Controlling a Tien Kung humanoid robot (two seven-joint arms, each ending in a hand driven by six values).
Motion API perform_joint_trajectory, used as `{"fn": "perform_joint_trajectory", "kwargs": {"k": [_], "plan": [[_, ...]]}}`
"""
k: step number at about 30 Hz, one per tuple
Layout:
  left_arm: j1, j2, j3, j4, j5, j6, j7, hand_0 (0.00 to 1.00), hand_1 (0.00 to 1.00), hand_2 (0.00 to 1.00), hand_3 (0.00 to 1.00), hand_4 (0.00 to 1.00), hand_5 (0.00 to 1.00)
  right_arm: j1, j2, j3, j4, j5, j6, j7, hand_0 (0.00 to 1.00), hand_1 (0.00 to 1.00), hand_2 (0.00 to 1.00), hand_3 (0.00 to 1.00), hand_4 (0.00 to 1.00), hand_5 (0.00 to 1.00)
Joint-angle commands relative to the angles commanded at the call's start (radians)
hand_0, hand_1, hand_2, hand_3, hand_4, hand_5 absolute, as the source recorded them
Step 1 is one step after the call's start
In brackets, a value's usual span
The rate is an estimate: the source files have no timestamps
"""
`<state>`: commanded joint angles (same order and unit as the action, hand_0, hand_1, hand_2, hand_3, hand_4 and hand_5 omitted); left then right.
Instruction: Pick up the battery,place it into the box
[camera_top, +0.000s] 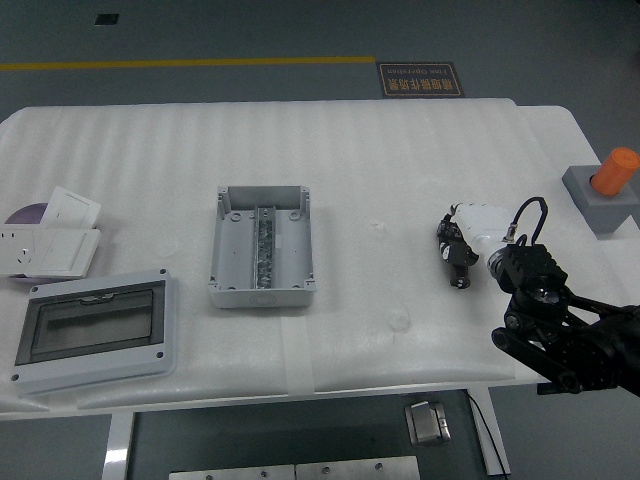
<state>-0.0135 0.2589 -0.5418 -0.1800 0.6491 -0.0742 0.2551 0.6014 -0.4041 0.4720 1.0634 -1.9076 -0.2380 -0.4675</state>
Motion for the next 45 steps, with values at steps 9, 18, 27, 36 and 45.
{"fn": "perform_joint_trajectory", "kwargs": {"k": [9, 18, 27, 36, 45], "plan": [[-0.001, 0.000, -0.003, 0.000, 0.003, 0.001, -0.001, 0.658, 0.673, 0.552, 0.587, 0.659, 0.371, -0.001, -0.002, -0.006, 0.006, -0.004, 0.001, 0.003, 0.353, 0.549, 0.612, 0.697, 0.406, 0.305], [-0.002, 0.000, 0.001, 0.000, 0.001, 0.002, -0.005, 0.658, 0.673, 0.557, 0.587, 0.663, 0.387, 0.000, -0.010, -0.009, 0.012, -0.019, -0.003, 0.005, 0.360, 0.560, 0.588, 0.689, 0.310, 0.117], [-0.004, -0.001, 0.000, 0.000, 0.002, 0.004, -0.008, 0.659, 0.673, 0.562, 0.587, 0.666, 0.391, 0.005, -0.013, 0.003, 0.028, -0.041, -0.013, 0.007, 0.375, 0.555, 0.567, 0.674, 0.312, 0.002], [-0.005, -0.001, -0.009, 0.000, 0.010, 0.005, -0.008, 0.658, 0.673, 0.562, 0.588, 0.668, 0.393, 0.012, -0.014, 0.008, 0.047, -0.065, -0.012, 0.003, 0.376, 0.558, 0.564, 0.673, 0.291, 0.002], [-0.006, -0.003, -0.081, 0.000, 0.076, 0.002, 0.026, 0.658, 0.673, 0.565, 0.588, 0.669, 0.396, 0.014, -0.002, 0.042, 0.230, -0.130, 0.014, -0.038, 0.379, 0.562, 0.565, 0.676, 0.292, 0.002]]}}
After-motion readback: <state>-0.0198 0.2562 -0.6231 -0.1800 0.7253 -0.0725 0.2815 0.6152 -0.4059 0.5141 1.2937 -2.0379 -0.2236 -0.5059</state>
